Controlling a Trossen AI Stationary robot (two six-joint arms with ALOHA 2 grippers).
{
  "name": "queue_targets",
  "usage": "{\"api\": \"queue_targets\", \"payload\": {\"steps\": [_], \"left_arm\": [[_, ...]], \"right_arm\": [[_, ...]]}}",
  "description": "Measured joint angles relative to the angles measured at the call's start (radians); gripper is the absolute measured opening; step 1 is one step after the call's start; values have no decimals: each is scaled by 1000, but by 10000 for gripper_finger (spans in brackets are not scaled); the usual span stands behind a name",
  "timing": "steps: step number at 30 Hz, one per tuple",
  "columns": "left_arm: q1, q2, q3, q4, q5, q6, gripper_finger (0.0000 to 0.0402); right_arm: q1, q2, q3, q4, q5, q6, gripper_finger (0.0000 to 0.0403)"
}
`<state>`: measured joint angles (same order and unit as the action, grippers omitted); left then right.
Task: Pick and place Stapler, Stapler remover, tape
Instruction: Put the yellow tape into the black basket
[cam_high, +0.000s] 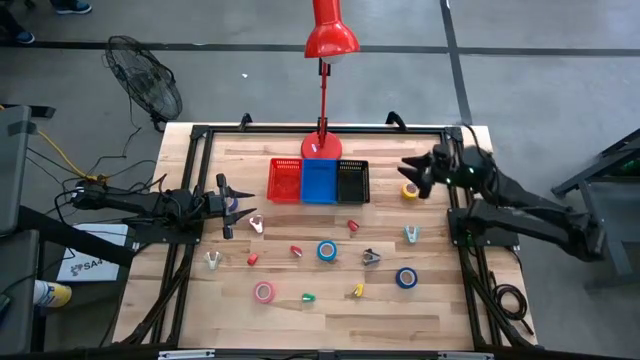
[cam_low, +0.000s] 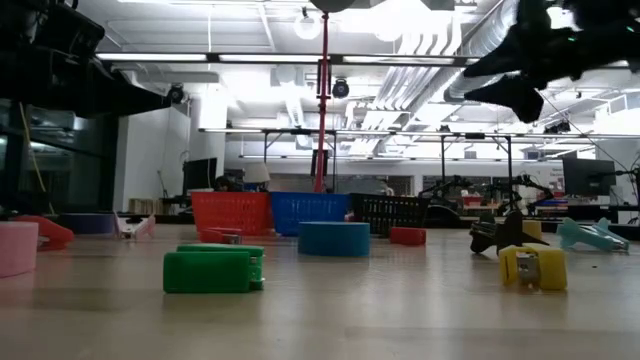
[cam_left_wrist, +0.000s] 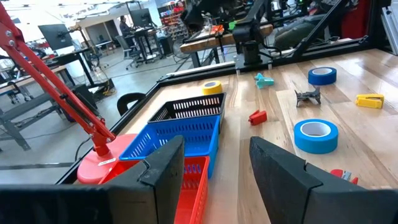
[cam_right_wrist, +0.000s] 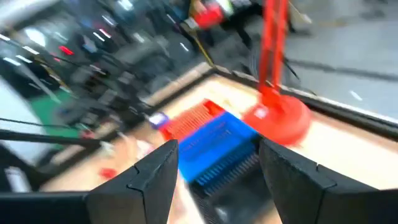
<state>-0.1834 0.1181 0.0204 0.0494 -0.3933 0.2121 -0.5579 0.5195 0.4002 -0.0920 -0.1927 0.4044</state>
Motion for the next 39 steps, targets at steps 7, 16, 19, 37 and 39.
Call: {"api": "queue_targets", "payload": {"steps": [7,16,19,37,39], "left_arm": [[0,0,0,0,0,0,179],[0,0,0,0,0,0,179],[0,0,0,0,0,0,179],[0,0,0,0,0,0,179],[0,0,0,0,0,0,179]], "right_arm": [[-83,253,236,-308,36,-55,216],[-141,458,380,-464,21,-70,216],[-151,506,403,-467,-20,-54,216],[-291,639,411,-620,-45,208,216],[-294,639,411,-653,-35,225,216]]}}
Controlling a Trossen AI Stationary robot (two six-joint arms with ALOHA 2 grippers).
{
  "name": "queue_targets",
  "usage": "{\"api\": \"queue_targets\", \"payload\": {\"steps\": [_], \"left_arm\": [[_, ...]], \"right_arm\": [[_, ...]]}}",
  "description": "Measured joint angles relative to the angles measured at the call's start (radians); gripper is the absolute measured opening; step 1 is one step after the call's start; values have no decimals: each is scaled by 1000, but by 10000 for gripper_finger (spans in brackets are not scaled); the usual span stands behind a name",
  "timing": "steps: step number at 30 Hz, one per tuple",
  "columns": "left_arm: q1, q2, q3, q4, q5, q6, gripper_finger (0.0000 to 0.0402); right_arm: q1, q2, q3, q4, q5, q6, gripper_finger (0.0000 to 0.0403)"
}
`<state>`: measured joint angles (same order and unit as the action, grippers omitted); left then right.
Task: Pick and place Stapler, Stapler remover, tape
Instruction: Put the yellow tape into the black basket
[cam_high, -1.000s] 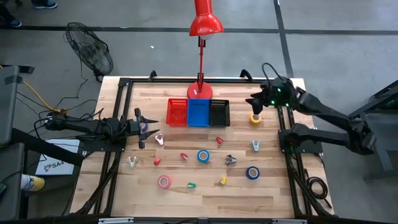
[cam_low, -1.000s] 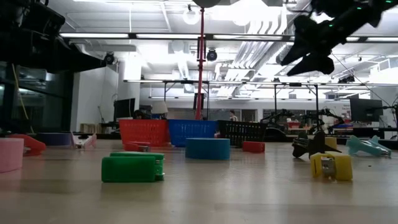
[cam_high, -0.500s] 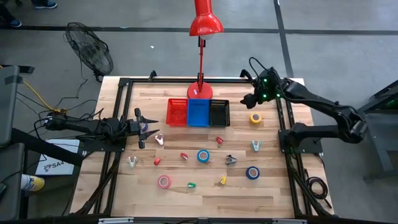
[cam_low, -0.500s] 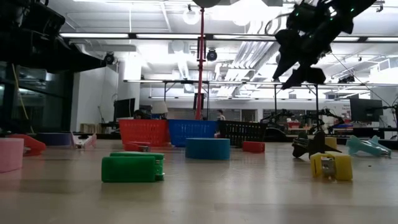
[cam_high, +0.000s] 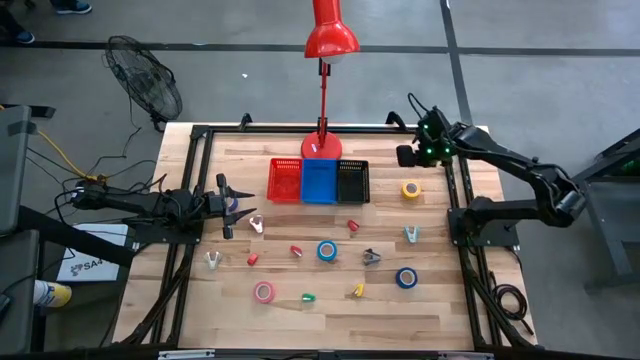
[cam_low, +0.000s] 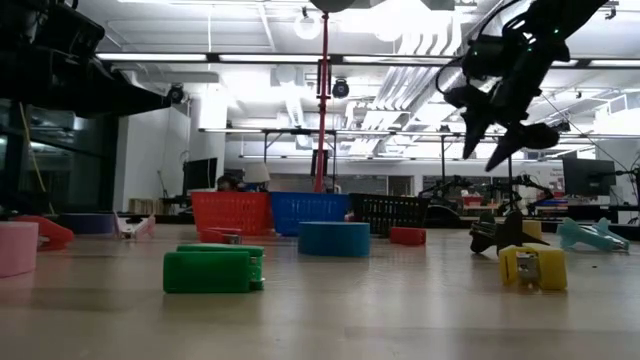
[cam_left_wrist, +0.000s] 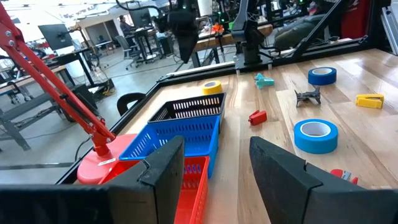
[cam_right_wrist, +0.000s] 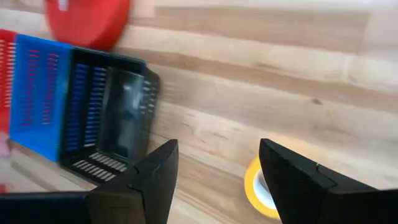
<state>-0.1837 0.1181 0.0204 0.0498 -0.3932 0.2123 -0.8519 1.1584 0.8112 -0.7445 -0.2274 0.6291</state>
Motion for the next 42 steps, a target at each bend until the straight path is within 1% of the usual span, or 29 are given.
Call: {"api": "queue_targets", "payload": {"steps": [4,9,11,24,29,33,39,42], "left_arm": [[0,0,0,0,0,0,179],[0,0,0,0,0,0,179],[0,0,0,0,0,0,179],[0,0,0,0,0,0,179],[0,0,0,0,0,0,179],[0,0,0,0,0,0,179],[0,0,0,0,0,0,179],[0,0,0,0,0,0,179]], "right_arm": [[1,0,0,-55,20,9,216],[2,32,-1,-174,91,45,216],[8,48,-1,-192,109,46,216],[24,199,-1,-263,125,44,216],[24,221,-55,-246,134,49,216],[24,224,-102,-195,132,72,216],[20,223,-109,-149,135,95,216],[21,227,-109,-147,156,99,216]]}}
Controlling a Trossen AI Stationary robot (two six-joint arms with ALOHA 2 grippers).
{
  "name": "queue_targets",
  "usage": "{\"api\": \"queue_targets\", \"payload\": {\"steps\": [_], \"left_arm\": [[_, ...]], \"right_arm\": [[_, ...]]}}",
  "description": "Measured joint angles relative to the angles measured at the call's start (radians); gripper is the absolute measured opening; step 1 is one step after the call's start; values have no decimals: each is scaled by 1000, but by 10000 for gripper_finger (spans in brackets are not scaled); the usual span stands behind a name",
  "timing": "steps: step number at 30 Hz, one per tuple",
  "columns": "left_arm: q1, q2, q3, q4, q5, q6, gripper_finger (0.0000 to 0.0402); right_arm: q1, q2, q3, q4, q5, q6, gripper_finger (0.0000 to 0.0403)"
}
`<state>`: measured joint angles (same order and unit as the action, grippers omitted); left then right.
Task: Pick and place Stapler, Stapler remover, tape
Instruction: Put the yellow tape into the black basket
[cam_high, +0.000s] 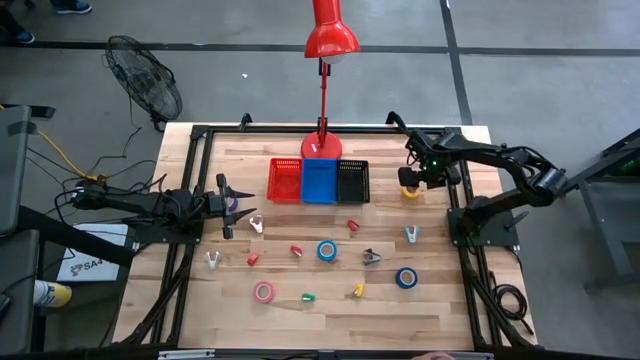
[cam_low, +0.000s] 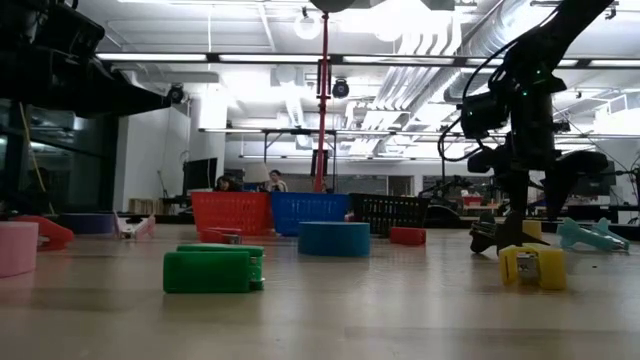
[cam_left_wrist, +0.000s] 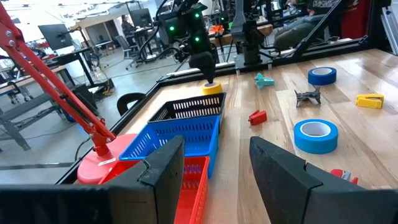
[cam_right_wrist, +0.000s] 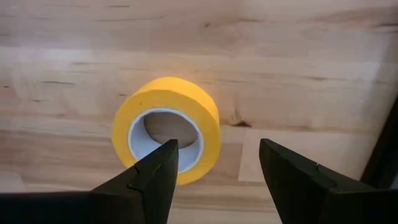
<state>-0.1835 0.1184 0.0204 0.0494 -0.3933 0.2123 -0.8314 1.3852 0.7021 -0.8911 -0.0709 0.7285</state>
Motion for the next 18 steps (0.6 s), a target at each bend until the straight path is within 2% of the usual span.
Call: {"api": "queue_targets", "payload": {"steps": [3,8,13,18], "left_arm": [[0,0,0,0,0,0,179],[0,0,0,0,0,0,179],[0,0,0,0,0,0,179],[0,0,0,0,0,0,179]], "right_arm": [[-4,20,-14,26,10,8,216],[-7,65,-47,124,-50,15,216],[-6,94,-44,133,-47,-5,213],[-7,98,-45,130,-43,-19,175]]}}
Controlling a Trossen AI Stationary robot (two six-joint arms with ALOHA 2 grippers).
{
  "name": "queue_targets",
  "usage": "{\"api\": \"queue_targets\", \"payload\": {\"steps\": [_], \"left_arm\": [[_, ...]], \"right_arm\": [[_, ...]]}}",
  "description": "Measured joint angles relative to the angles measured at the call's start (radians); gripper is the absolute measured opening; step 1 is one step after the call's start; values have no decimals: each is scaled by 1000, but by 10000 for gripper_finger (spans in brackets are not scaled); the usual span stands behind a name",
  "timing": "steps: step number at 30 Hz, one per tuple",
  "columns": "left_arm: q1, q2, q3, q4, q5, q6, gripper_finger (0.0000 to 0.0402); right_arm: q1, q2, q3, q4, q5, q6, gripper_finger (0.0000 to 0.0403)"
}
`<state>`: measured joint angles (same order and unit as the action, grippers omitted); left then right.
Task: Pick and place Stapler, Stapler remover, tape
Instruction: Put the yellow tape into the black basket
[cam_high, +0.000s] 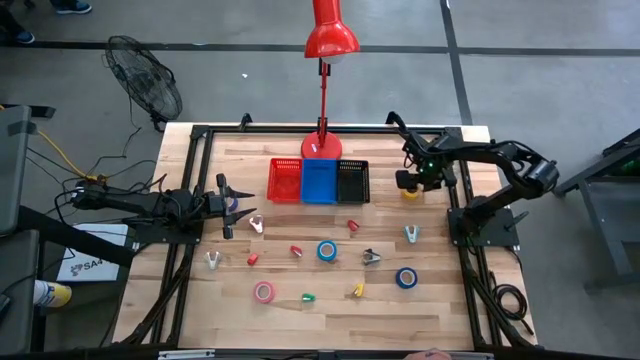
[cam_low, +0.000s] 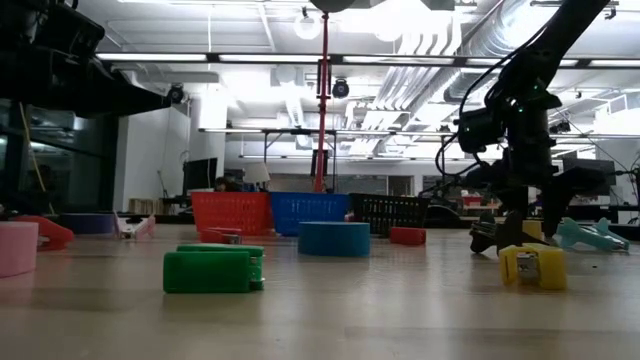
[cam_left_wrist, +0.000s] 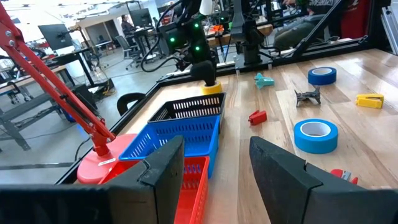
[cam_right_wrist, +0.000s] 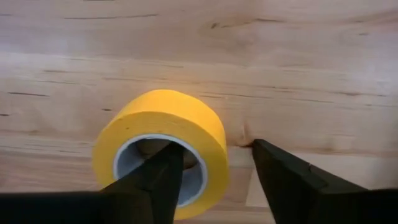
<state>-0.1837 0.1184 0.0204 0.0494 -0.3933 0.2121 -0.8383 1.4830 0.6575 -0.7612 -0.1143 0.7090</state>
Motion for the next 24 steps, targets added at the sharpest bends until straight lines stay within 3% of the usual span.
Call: {"api": "queue_targets", "payload": {"steps": [10,17,24], "left_arm": [[0,0,0,0,0,0,179],[0,0,0,0,0,0,179],[0,0,0,0,0,0,179]], "right_arm": [[0,-11,-2,-11,10,-39,32],[21,-72,39,-47,-15,-37,31],[61,-73,196,-109,-11,-94,31]]}}
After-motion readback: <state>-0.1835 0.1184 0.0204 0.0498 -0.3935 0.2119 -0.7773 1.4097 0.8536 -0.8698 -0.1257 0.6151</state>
